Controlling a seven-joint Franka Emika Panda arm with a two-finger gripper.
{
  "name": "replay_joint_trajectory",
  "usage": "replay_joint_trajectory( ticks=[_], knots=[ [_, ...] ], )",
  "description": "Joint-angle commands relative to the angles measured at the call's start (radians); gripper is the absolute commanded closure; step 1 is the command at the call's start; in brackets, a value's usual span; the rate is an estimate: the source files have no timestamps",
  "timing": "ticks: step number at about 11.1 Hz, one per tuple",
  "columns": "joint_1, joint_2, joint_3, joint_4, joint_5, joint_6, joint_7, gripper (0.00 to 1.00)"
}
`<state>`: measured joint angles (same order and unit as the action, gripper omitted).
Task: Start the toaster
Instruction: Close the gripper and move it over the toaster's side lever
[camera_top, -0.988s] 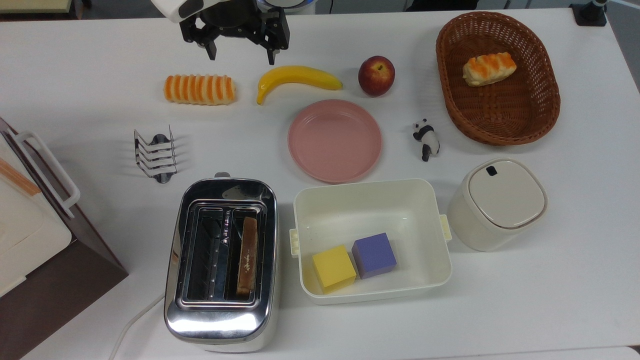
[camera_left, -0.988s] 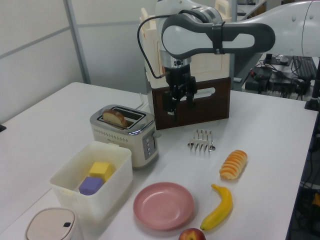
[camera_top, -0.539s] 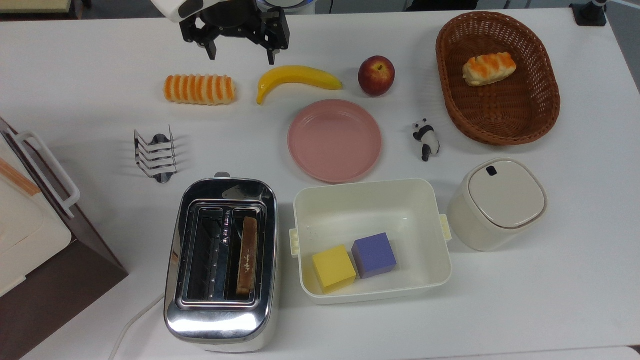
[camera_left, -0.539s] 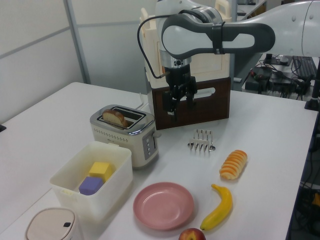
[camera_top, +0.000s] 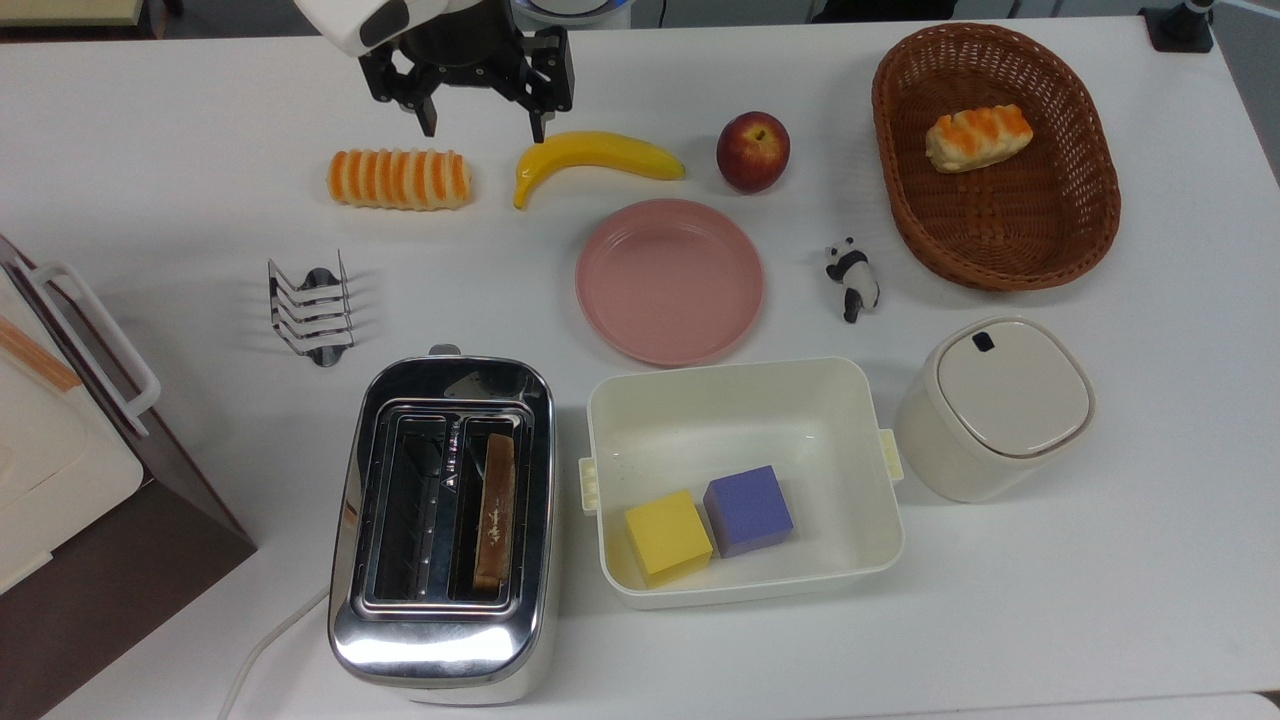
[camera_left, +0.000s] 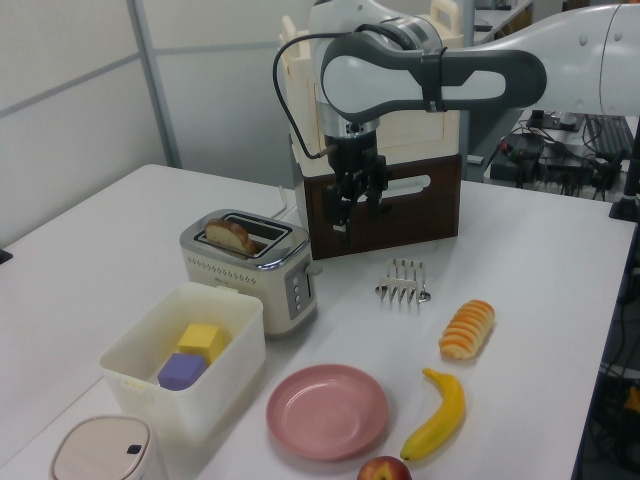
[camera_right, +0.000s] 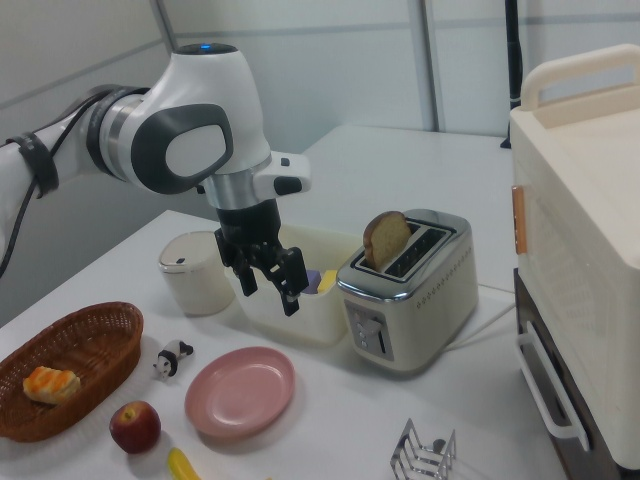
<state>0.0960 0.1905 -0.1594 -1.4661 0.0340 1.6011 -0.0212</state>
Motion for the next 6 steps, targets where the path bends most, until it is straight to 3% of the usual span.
replay_joint_trajectory(
  ticks=[1, 6],
  knots=[
    [-0.007, -0.013, -0.006, -0.027, 0.010, 0.034, -0.088, 1.00],
    [-0.012, 0.007, -0.005, -0.025, 0.024, 0.103, -0.092, 1.00]
  ],
)
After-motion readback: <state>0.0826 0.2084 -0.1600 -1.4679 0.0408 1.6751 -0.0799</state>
